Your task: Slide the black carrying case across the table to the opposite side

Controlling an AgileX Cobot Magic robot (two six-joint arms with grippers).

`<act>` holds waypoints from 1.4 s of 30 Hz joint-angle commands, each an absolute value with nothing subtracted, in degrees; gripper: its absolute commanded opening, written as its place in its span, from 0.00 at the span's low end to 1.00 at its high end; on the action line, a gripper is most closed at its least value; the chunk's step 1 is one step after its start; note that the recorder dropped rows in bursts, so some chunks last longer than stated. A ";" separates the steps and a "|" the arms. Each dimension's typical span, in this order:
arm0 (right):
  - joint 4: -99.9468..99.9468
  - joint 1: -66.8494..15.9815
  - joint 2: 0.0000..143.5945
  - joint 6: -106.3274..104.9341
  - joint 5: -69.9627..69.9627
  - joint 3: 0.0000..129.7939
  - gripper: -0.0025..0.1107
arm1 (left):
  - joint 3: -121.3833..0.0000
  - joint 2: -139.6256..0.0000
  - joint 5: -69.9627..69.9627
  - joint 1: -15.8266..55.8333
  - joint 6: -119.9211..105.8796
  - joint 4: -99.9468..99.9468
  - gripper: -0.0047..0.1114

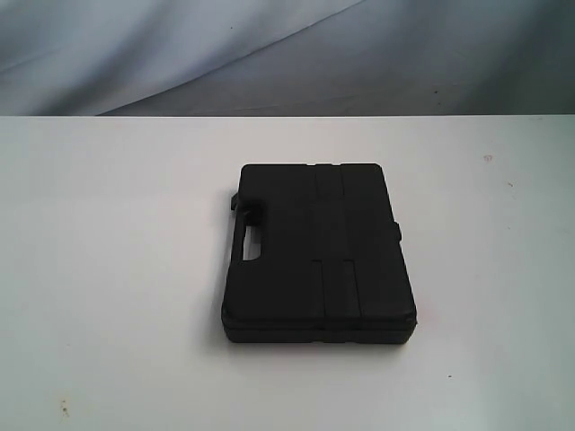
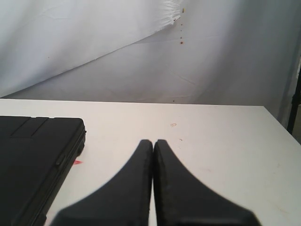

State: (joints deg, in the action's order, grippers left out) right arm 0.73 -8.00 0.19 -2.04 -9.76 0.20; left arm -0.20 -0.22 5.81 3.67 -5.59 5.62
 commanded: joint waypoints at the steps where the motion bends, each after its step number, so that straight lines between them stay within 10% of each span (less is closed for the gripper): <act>1: 0.49 -8.07 0.00 -2.25 -9.30 0.00 0.02 | 0.00 0.00 5.90 4.10 -6.03 5.44 0.04; 30: 21.94 -8.07 0.00 1.37 0.81 0.00 0.02 | 0.00 0.00 5.90 4.10 -6.16 5.44 0.04; 42: 21.47 -8.07 5.62 -1.65 -16.65 14.77 0.02 | 0.00 0.00 5.90 4.10 -6.16 5.44 0.04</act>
State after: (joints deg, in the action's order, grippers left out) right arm 21.16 -8.00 2.14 0.75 -11.07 10.61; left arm -0.20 -0.22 5.96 3.67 -5.71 5.62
